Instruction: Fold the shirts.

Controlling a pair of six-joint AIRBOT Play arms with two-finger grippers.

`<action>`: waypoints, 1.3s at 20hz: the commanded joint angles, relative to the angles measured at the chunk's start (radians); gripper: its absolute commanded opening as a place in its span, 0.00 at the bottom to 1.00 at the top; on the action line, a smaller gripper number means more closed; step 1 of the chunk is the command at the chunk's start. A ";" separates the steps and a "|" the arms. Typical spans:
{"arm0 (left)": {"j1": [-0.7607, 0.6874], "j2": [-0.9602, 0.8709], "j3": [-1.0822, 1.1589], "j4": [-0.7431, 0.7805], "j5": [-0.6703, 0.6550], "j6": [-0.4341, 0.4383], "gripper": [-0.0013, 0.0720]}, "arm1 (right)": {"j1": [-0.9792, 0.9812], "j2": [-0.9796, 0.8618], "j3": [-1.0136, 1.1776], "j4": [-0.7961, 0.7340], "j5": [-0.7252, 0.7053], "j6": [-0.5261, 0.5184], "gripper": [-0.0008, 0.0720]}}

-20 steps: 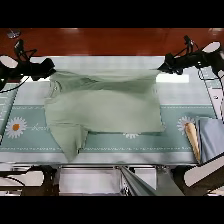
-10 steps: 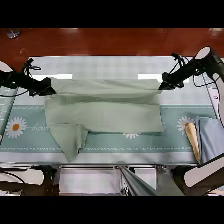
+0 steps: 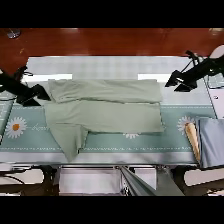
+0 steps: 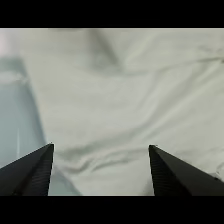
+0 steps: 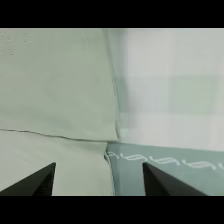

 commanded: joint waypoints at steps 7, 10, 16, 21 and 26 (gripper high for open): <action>0.377 0.376 -0.640 -0.160 0.158 0.087 0.98 | -0.068 0.547 -0.834 0.431 -0.361 -0.196 0.87; 0.380 0.382 -0.749 -0.213 0.171 0.148 0.98 | -0.068 0.609 -0.911 0.486 -0.386 -0.209 0.87; 0.235 0.378 -0.859 -0.406 0.327 0.258 0.97 | -0.068 0.614 -0.912 0.497 -0.328 -0.230 0.87; 0.136 0.374 -0.838 -0.401 0.306 0.260 0.95 | -0.149 0.614 -0.888 0.412 -0.323 -0.214 0.87; 0.136 0.376 -0.806 -0.404 0.290 0.261 0.06 | -0.308 0.614 -0.894 0.119 -0.159 -0.082 0.86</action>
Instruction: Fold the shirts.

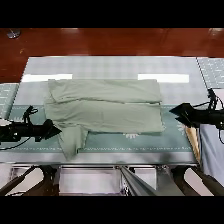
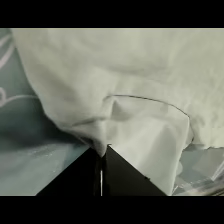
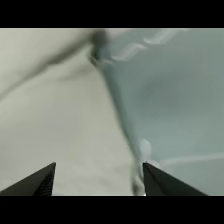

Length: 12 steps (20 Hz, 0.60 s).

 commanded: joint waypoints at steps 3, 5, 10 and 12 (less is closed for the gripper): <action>-0.010 0.003 0.012 -0.050 -0.035 0.002 0.06 | -0.028 0.000 -0.087 -0.203 0.134 0.070 0.86; -0.010 0.003 0.012 -0.050 -0.023 0.002 0.06 | 0.004 0.000 -0.144 -0.141 0.144 0.045 0.86; -0.010 0.002 0.012 -0.051 -0.012 0.002 0.06 | 0.168 -0.052 -0.158 -0.081 0.014 0.071 0.86; -0.010 0.003 0.012 -0.050 -0.017 0.002 0.06 | 0.192 -0.097 -0.131 -0.033 -0.072 0.072 0.86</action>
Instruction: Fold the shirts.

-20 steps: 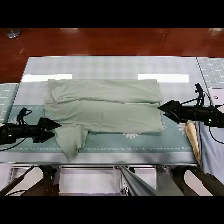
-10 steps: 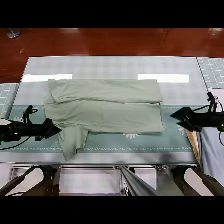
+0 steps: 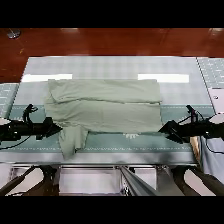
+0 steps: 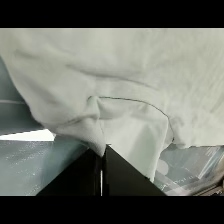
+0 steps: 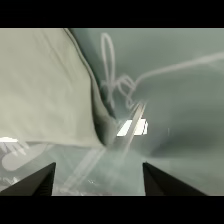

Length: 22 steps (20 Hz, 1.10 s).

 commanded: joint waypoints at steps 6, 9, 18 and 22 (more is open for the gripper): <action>0.000 0.001 0.001 -0.007 0.013 0.000 0.06 | 0.152 -0.190 0.098 0.172 -0.185 -0.003 0.68; 0.017 0.012 0.022 -0.093 0.002 0.059 0.06 | 0.181 -0.191 0.142 0.172 -0.164 -0.063 0.05; 0.000 -0.097 0.282 -0.271 0.031 0.152 0.06 | 0.153 -0.303 0.443 0.164 -0.168 -0.060 0.05; -0.076 -0.263 0.486 -0.285 0.090 0.092 0.06 | 0.157 -0.460 0.652 0.142 -0.166 -0.031 0.05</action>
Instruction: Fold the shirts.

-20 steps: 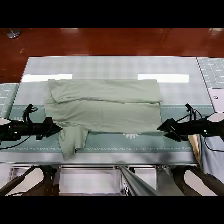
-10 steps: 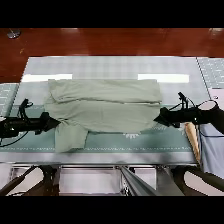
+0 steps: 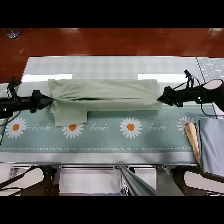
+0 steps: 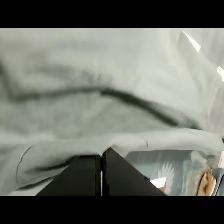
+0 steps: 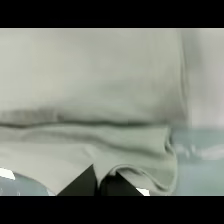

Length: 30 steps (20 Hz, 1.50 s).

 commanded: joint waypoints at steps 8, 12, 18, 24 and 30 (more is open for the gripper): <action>-0.128 -0.473 0.535 -0.014 0.023 -0.212 0.06 | 0.014 -0.317 0.372 0.019 0.031 0.068 0.05; -0.130 -0.557 0.625 -0.014 0.022 -0.238 0.06 | 0.020 -0.359 0.403 0.021 -0.017 0.086 0.05; -0.140 -0.585 0.660 -0.014 -0.010 -0.194 0.07 | 0.021 -0.388 0.407 0.075 -0.042 0.101 0.11; -0.018 -0.561 0.797 0.256 -0.394 -0.348 0.97 | -0.121 -0.382 0.523 0.131 0.264 0.034 0.86; 0.148 -0.247 0.595 0.370 -0.219 -0.239 0.97 | -0.205 -0.305 0.415 -0.113 0.182 0.147 0.86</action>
